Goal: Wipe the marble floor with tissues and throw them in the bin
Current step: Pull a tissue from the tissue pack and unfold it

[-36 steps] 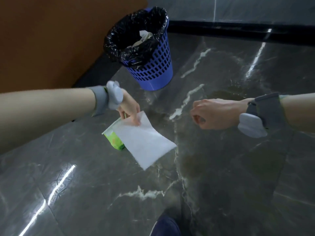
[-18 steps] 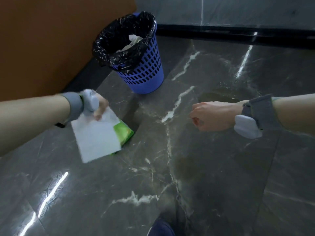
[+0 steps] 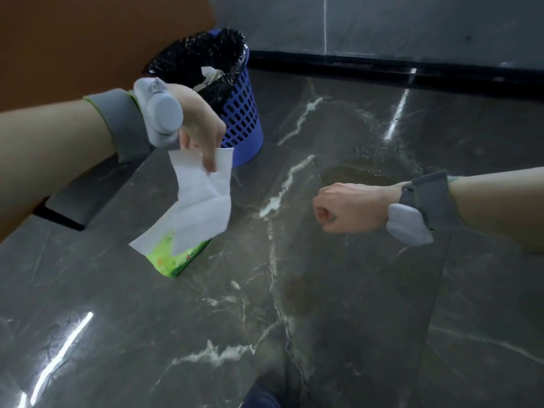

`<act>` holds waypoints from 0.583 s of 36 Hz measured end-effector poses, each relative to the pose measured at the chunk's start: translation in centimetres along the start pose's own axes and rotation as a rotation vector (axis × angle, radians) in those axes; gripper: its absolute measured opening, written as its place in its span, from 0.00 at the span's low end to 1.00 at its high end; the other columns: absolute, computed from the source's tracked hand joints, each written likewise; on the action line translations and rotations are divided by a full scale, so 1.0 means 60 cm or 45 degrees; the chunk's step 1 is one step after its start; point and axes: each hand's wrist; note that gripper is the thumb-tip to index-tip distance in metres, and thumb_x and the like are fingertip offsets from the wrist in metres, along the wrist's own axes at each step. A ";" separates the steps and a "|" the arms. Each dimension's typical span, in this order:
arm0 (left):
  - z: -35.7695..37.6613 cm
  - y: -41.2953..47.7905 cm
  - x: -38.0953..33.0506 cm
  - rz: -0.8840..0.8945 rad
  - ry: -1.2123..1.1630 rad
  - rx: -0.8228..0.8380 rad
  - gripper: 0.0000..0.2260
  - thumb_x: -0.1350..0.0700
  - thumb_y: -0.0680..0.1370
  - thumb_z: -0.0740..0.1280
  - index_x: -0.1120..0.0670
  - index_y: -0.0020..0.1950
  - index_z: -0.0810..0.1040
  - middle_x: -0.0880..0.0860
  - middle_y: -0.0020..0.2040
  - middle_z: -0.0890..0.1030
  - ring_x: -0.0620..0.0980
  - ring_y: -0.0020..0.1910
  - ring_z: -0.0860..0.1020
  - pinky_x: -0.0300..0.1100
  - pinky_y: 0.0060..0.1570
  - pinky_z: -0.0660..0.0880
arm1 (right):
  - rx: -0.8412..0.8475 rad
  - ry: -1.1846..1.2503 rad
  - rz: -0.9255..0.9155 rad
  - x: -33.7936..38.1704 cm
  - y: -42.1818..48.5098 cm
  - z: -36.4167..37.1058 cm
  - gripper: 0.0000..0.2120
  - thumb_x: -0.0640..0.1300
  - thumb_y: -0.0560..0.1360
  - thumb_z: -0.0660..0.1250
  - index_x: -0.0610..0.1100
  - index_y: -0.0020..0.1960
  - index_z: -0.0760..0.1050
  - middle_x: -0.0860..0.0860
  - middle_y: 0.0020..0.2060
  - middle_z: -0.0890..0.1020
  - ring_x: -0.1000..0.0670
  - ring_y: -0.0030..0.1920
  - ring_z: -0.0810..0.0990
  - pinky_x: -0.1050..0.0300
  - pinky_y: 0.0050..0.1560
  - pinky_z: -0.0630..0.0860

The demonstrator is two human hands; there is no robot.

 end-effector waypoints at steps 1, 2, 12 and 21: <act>0.002 0.003 -0.011 0.047 -0.031 -0.032 0.14 0.46 0.78 0.74 0.57 0.48 0.87 0.56 0.45 0.87 0.54 0.46 0.85 0.48 0.50 0.84 | -0.020 0.048 0.007 -0.003 0.005 0.002 0.10 0.48 0.78 0.67 0.46 0.57 0.75 0.51 0.51 0.78 0.46 0.52 0.78 0.51 0.55 0.76; -0.005 0.005 -0.034 0.097 -0.048 -0.075 0.15 0.45 0.79 0.72 0.56 0.47 0.87 0.55 0.41 0.87 0.53 0.44 0.85 0.48 0.50 0.83 | -0.045 0.105 0.039 -0.013 0.000 0.004 0.14 0.50 0.78 0.69 0.45 0.60 0.73 0.51 0.52 0.78 0.47 0.53 0.77 0.52 0.56 0.75; -0.040 0.018 -0.145 0.553 -0.219 -0.426 0.13 0.39 0.80 0.68 0.45 0.42 0.86 0.49 0.41 0.87 0.46 0.42 0.83 0.40 0.40 0.74 | -0.482 0.795 0.424 -0.050 -0.026 -0.008 0.45 0.64 0.69 0.77 0.48 0.76 0.58 0.49 0.65 0.75 0.48 0.64 0.76 0.49 0.66 0.74; -0.051 0.004 -0.191 0.879 -0.485 -0.559 0.03 0.48 0.76 0.76 0.42 0.43 0.88 0.40 0.40 0.86 0.39 0.43 0.84 0.47 0.50 0.82 | -0.673 1.059 0.445 -0.075 -0.047 -0.025 0.36 0.61 0.65 0.81 0.55 0.66 0.67 0.53 0.59 0.79 0.51 0.59 0.78 0.55 0.55 0.77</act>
Point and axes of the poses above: each hand's wrist, its own y-axis towards the middle knuckle, its own z-axis out of the palm, x = y × z
